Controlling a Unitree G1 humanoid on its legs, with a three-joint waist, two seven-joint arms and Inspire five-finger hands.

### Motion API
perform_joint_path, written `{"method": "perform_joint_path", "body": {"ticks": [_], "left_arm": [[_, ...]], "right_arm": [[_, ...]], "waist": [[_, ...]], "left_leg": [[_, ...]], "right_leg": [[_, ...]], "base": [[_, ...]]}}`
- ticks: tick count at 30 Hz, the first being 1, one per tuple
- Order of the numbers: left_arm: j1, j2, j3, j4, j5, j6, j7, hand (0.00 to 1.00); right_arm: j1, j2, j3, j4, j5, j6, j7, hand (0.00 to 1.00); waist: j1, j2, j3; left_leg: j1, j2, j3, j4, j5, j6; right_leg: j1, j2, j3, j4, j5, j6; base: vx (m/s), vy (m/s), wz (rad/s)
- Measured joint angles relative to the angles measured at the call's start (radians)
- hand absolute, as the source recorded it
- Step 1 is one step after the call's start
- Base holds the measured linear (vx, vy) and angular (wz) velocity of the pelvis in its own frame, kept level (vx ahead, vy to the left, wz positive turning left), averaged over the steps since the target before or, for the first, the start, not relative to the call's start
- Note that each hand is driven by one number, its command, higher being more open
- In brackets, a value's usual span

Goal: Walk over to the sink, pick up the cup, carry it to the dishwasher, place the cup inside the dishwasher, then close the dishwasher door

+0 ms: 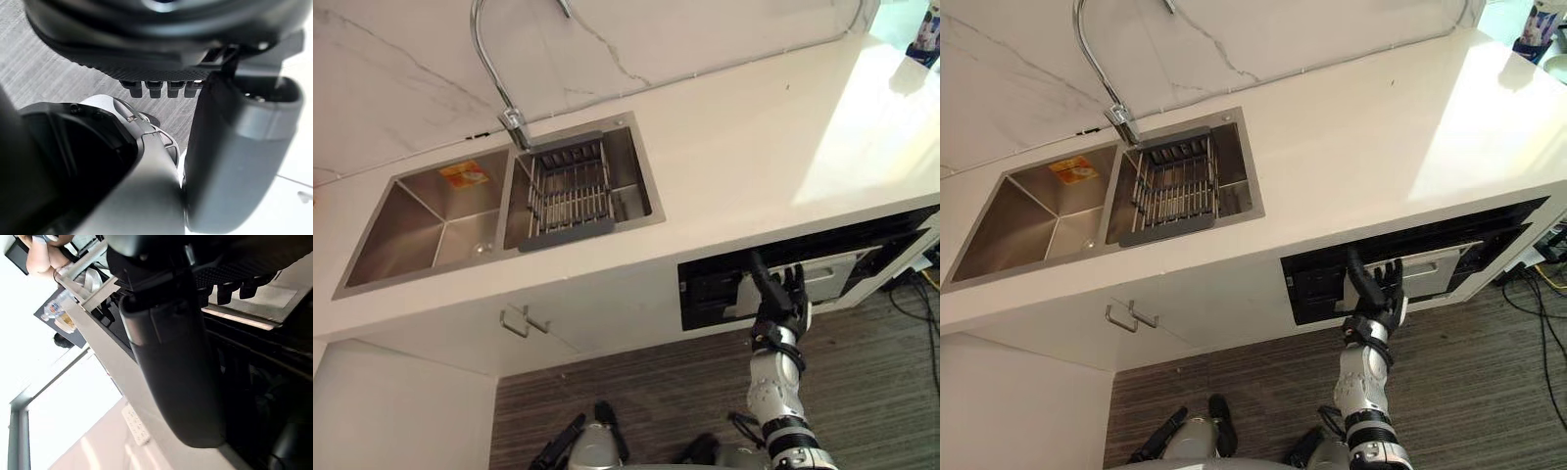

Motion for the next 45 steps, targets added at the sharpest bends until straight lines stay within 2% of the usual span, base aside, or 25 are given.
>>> {"method": "perform_joint_path", "body": {"ticks": [5, 10, 11, 16, 21, 24, 26, 29, 32, 34, 39, 45], "left_arm": [[0.011, -0.006, -0.001, -0.004, 0.0, -0.03, 0.004, 1.0], [0.018, -0.001, 0.002, -0.005, -0.001, -0.035, 0.031, 1.0], [0.02, 0.008, 0.005, -0.005, 0.0, -0.034, 0.04, 1.0], [0.02, 0.039, -0.002, -0.002, 0.0, -0.013, 0.067, 1.0], [0.016, 0.08, -0.075, -0.004, 0.0, 0.019, 0.068, 1.0], [0.015, 0.098, -0.104, -0.009, 0.001, 0.042, 0.062, 1.0], [0.02, 0.115, -0.122, -0.004, 0.004, 0.063, 0.057, 1.0], [0.023, 0.124, -0.122, -0.007, 0.004, 0.067, 0.04, 1.0], [0.023, 0.143, -0.122, -0.012, 0.004, 0.07, 0.03, 1.0], [0.023, 0.17, -0.122, -0.027, 0.006, 0.073, 0.013, 1.0], [0.021, 0.193, -0.108, -0.041, 0.009, 0.056, -0.005, 1.0], [0.019, 0.18, -0.108, -0.033, 0.024, 0.063, -0.029, 1.0]], "right_arm": [[0.147, 0.057, -0.023, 0.105, -0.017, 0.034, 0.032, 1.0], [0.239, 0.063, -0.109, 0.213, -0.014, 0.039, 0.07, 1.0], [0.244, 0.07, -0.124, 0.233, -0.014, 0.038, 0.083, 1.0], [0.23, 0.076, -0.141, 0.248, -0.089, 0.019, 0.113, 1.0], [0.126, 0.034, -0.136, 0.255, -0.263, 0.026, 0.036, 1.0], [0.052, -0.015, -0.135, 0.264, -0.344, 0.069, 0.002, 1.0], [-0.016, -0.071, -0.135, 0.315, -0.388, 0.12, 0.002, 1.0], [-0.098, -0.135, -0.136, 0.369, -0.407, 0.192, 0.011, 1.0], [-0.157, -0.169, -0.134, 0.419, -0.404, 0.232, 0.031, 1.0], [-0.235, -0.198, -0.138, 0.474, -0.4, 0.252, 0.031, 1.0], [-0.33, -0.246, -0.136, 0.492, -0.403, 0.246, 0.003, 1.0], [-0.379, -0.272, -0.136, 0.492, -0.417, 0.242, -0.031, 1.0]], "waist": [[-0.002, -0.017, -0.009], [-0.013, -0.034, -0.018], [-0.013, -0.052, -0.026], [-0.012, -0.089, -0.049], [-0.009, -0.093, -0.053], [0.006, -0.096, -0.053], [0.018, -0.101, -0.054], [0.034, -0.106, -0.051], [0.035, -0.118, -0.042], [0.045, -0.129, -0.015], [0.059, -0.123, 0.066], [0.063, -0.097, 0.108]], "left_leg": [[0.047, -0.013, 0.031, -0.01, -0.004, -0.004], [0.104, -0.042, 0.055, -0.065, -0.089, -0.004], [0.111, -0.055, 0.065, -0.073, -0.099, 0.002], [0.126, -0.097, 0.087, -0.081, -0.136, 0.028], [0.125, -0.148, 0.041, -0.105, -0.152, 0.051], [0.121, -0.175, -0.008, -0.125, -0.157, 0.059], [0.117, -0.19, -0.041, -0.126, -0.157, 0.063], [0.098, -0.208, -0.085, -0.126, -0.154, 0.068], [0.062, -0.21, -0.105, -0.121, -0.151, 0.074], [0.022, -0.209, -0.129, -0.105, -0.147, 0.079], [-0.033, -0.208, -0.184, -0.094, -0.144, 0.085], [-0.056, -0.196, -0.194, -0.094, -0.15, 0.095]], "right_leg": [[0.05, 0.018, 0.017, -0.086, 0.053, 0.023], [0.082, 0.021, 0.024, -0.129, 0.096, 0.064], [0.083, 0.014, 0.032, -0.141, 0.109, 0.074], [0.122, 0.016, 0.044, -0.26, 0.196, 0.106], [0.164, 0.016, 0.012, -0.374, 0.272, 0.135], [0.183, 0.012, -0.018, -0.405, 0.303, 0.144], [0.194, 0.004, -0.041, -0.412, 0.31, 0.153], [0.196, -0.001, -0.07, -0.409, 0.311, 0.155], [0.172, -0.002, -0.087, -0.406, 0.312, 0.155], [0.144, -0.001, -0.096, -0.404, 0.317, 0.148], [0.096, -0.001, -0.098, -0.405, 0.331, 0.13], [0.059, -0.017, -0.097, -0.352, 0.321, 0.116]], "base": [[0.05, 0.082, -0.13], [0.06, 0.188, -0.05], [0.07, 0.215, -0.15], [0.06, 0.205, -0.09], [0.03, 0.152, 0.17], [0.04, 0.121, 0.29], [0.05, 0.084, 0.29], [0.04, 0.049, 0.27], [-0.01, 0.038, 0.18], [-0.03, 0.032, 0.12], [-0.07, 0.06, 0.01], [-0.09, 0.063, 0.01]]}}
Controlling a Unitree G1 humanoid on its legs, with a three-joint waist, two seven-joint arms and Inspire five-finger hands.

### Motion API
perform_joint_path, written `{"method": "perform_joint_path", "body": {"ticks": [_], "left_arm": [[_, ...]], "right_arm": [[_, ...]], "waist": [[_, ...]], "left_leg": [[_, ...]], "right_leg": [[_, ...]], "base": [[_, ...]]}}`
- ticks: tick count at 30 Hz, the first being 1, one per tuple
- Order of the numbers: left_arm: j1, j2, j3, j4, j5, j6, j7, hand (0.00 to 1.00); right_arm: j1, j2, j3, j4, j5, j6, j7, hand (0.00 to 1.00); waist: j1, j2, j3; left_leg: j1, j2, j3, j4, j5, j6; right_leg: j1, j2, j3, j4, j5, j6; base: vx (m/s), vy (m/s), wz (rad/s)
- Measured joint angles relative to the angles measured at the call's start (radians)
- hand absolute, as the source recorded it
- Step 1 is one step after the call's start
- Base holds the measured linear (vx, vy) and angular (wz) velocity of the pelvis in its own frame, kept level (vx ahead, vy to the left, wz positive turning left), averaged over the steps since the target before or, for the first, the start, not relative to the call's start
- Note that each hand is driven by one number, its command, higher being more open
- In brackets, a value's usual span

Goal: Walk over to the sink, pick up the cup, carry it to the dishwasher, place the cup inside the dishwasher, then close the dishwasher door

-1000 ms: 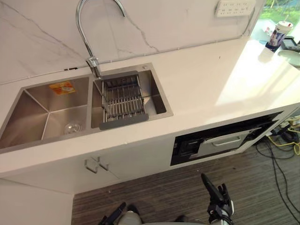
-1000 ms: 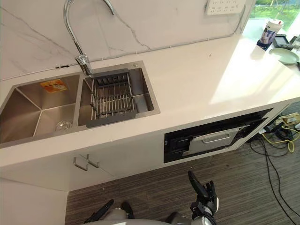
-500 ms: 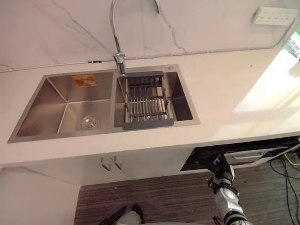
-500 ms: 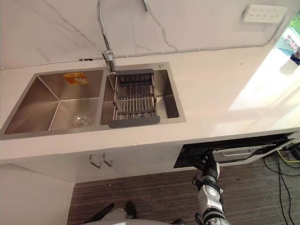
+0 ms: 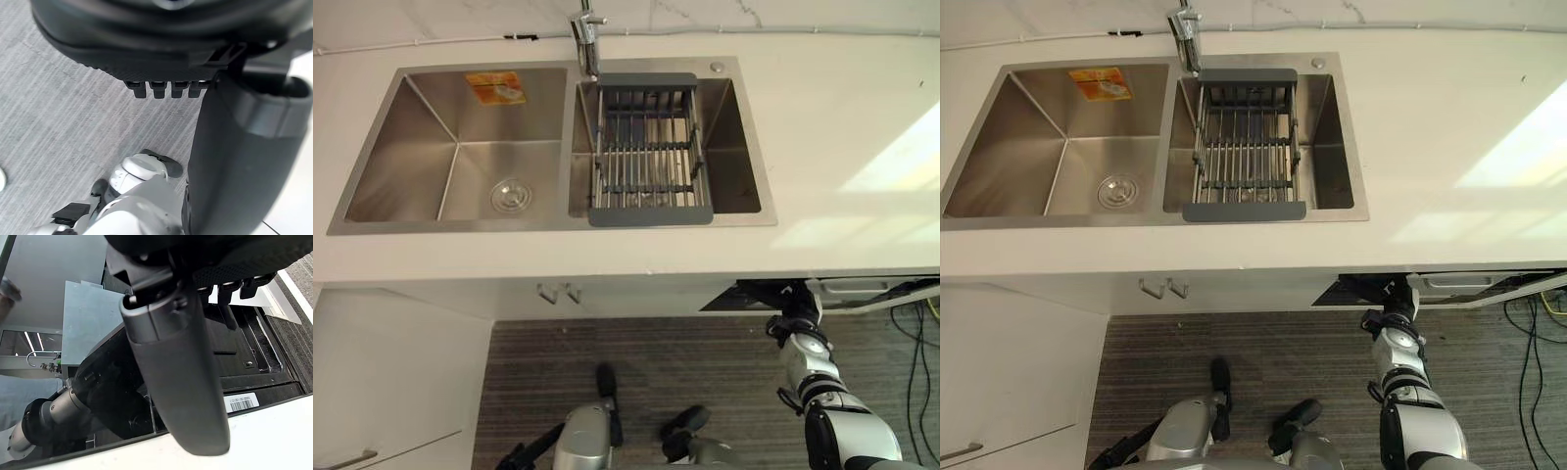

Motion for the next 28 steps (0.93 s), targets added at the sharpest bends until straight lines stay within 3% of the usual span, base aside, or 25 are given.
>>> {"method": "perform_joint_path", "body": {"ticks": [9, 12, 15, 17, 19, 21, 22, 24, 26, 28], "left_arm": [[-0.018, -0.005, -0.011, -0.007, -0.001, -0.004, -0.018, 1.0], [-0.021, -0.007, -0.015, -0.009, -0.003, 0.003, -0.04, 1.0], [-0.018, -0.016, -0.022, -0.008, -0.002, -0.004, -0.041, 1.0], [-0.002, -0.013, -0.04, -0.007, -0.005, -0.001, -0.038, 1.0], [0.005, 0.008, -0.082, 0.0, -0.063, 0.019, -0.031, 1.0], [-0.004, 0.044, -0.102, 0.004, -0.087, 0.047, -0.031, 1.0], [-0.009, 0.066, -0.107, 0.009, -0.104, 0.065, -0.025, 1.0], [0.0, 0.097, -0.108, 0.009, -0.125, 0.085, -0.011, 1.0], [-0.006, 0.082, -0.089, 0.015, -0.14, 0.098, 0.006, 1.0], [-0.018, 0.053, -0.079, 0.025, -0.153, 0.096, 0.007, 1.0]], "right_arm": [[0.054, -0.007, 0.088, -0.16, 0.018, 0.004, -0.004, 1.0], [0.135, 0.03, 0.113, -0.253, 0.046, -0.004, 0.005, 1.0], [0.267, 0.116, 0.141, -0.328, 0.049, -0.009, 0.011, 1.0], [0.34, 0.165, 0.162, -0.328, 0.041, 0.0, 0.019, 1.0], [0.428, 0.208, 0.162, -0.282, 0.006, 0.019, 0.021, 1.0], [0.487, 0.232, 0.151, -0.228, -0.006, 0.023, 0.027, 1.0], [0.524, 0.248, 0.12, -0.205, -0.011, 0.006, 0.023, 1.0], [0.547, 0.263, 0.091, -0.188, -0.002, 0.0, 0.02, 1.0], [0.547, 0.269, 0.048, -0.119, 0.008, -0.021, 0.026, 1.0], [0.545, 0.269, 0.017, -0.093, 0.008, -0.032, 0.043, 1.0]], "waist": [[-0.002, 0.012, 0.036], [-0.006, 0.01, 0.036], [-0.012, 0.004, 0.032], [-0.033, -0.002, 0.025], [-0.092, -0.002, 0.021], [-0.122, -0.01, 0.013], [-0.132, -0.032, 0.001], [-0.142, -0.082, -0.028], [-0.139, -0.101, -0.09], [-0.144, -0.098, -0.108]], "left_leg": [[-0.021, 0.018, 0.019, 0.01, 0.01, -0.015], [-0.018, 0.023, 0.025, 0.025, -0.002, -0.017], [0.003, 0.018, 0.04, 0.051, -0.046, -0.028], [0.037, 0.005, 0.052, 0.041, -0.062, -0.023], [0.084, 0.004, 0.015, 0.024, -0.072, -0.002], [0.104, 0.011, -0.026, 0.021, -0.08, -0.007], [0.13, 0.012, -0.035, 0.022, -0.079, -0.027], [0.153, -0.001, -0.035, 0.038, -0.088, -0.044], [0.163, 0.026, -0.03, 0.037, -0.09, -0.075], [0.175, 0.034, -0.019, 0.02, -0.087, -0.089]], "right_leg": [[-0.047, 0.004, 0.036, 0.027, -0.017, -0.015], [-0.046, 0.006, 0.044, 0.034, -0.019, -0.012], [-0.053, -0.027, 0.072, 0.125, -0.07, 0.001], [-0.09, -0.083, 0.167, 0.27, -0.116, -0.001], [-0.143, -0.135, 0.309, 0.463, -0.149, -0.011], [-0.154, -0.118, 0.397, 0.442, -0.188, 0.011], [-0.171, -0.103, 0.467, 0.392, -0.181, 0.022], [-0.166, -0.09, 0.516, 0.299, -0.023, 0.025], [-0.106, -0.04, 0.518, 0.182, -0.035, 0.042], [-0.072, -0.016, 0.518, 0.107, -0.033, 0.045]], "base": [[-0.01, 0.022, -0.12], [0.08, 0.008, -0.08], [0.13, 0.045, -0.15], [0.18, 0.074, -0.09], [0.18, 0.034, 0.37], [0.12, -0.015, 0.62], [0.15, -0.042, 0.48], [0.16, -0.105, 0.2], [0.2, -0.205, -0.11], [0.09, -0.094, -0.19]]}}
